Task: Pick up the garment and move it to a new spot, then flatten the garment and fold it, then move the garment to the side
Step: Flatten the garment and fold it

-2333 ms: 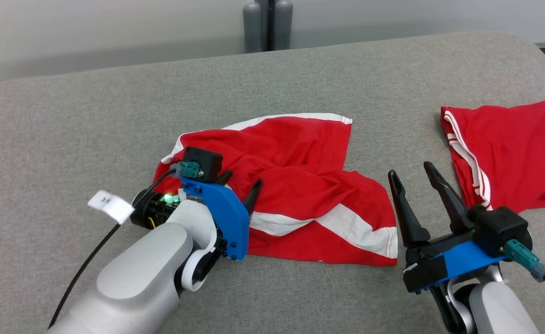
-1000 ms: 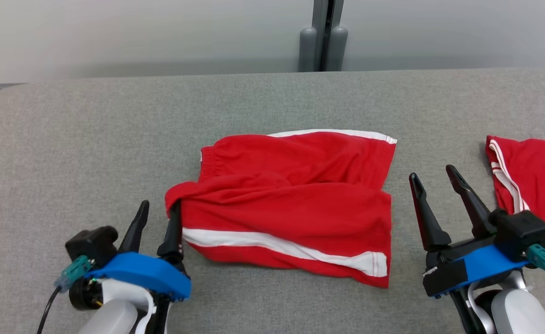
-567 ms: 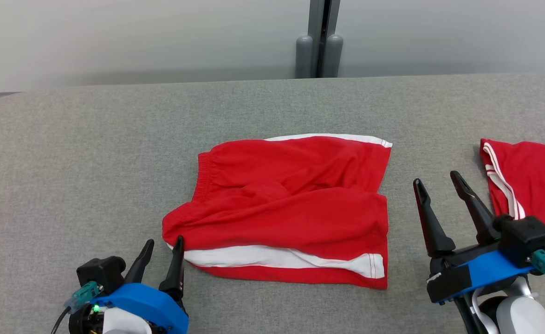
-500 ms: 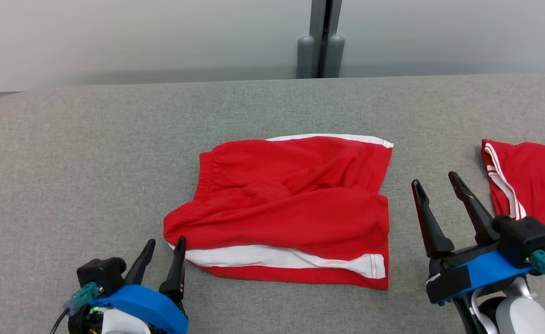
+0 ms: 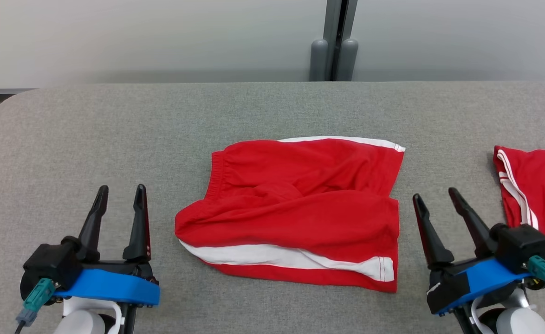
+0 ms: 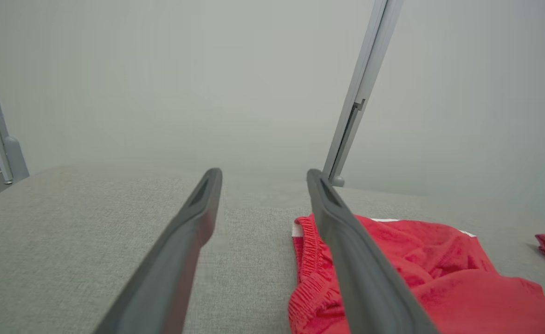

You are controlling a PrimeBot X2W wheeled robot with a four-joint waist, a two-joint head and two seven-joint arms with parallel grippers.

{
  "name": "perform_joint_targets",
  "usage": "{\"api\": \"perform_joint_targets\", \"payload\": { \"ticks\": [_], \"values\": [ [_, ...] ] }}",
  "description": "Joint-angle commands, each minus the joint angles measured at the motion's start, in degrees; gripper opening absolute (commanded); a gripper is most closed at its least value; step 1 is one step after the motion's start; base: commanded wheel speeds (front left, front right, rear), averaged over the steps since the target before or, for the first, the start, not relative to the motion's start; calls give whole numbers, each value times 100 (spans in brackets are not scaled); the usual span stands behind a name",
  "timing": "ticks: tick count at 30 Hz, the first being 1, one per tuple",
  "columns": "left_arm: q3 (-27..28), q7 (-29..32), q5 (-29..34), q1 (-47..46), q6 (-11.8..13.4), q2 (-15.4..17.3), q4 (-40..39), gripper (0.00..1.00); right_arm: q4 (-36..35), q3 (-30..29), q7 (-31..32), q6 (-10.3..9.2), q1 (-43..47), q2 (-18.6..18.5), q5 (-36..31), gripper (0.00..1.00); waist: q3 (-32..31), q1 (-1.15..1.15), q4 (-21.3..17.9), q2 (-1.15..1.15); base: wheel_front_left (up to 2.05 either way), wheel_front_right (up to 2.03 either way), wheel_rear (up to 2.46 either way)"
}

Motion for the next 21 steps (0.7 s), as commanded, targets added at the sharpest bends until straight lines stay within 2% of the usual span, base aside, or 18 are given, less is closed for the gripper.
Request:
{"api": "perform_joint_targets", "payload": {
  "ticks": [1, 5, 7, 10, 16, 21],
  "values": [
    [175, -22, 167, 40, -73, -106, 35, 100, 23, 6, 37, 3, 82, 30, 40, 100, -1, 0, 6, 0, 0, 0, 0],
    [491, -23, 643, 133, -211, -422, 258, 100, 166, 55, 299, 3, 176, 70, -3, 100, -11, 0, 20, 0, 0, 0, 0],
    [713, -25, 744, 116, -314, -470, 365, 100, 237, 123, 484, 3, 144, 103, 23, 100, 18, 0, 24, 0, 0, 0, 0],
    [793, -24, 966, 257, -391, -727, 419, 100, 463, -1, 856, 3, 34, 182, -11, 100, 84, 0, 51, 0, 0, 0, 0],
    [981, -24, 1230, 266, -582, -955, 492, 100, 1125, -184, 1655, 3, -382, 272, -29, 100, 227, 0, 184, 0, 0, 0, 0],
    [1107, -25, 1370, 169, -710, -1090, 523, 100, 1610, -89, 1867, 3, -747, 262, 246, 100, 320, 0, 299, 0, 0, 0, 0]
  ]
}}
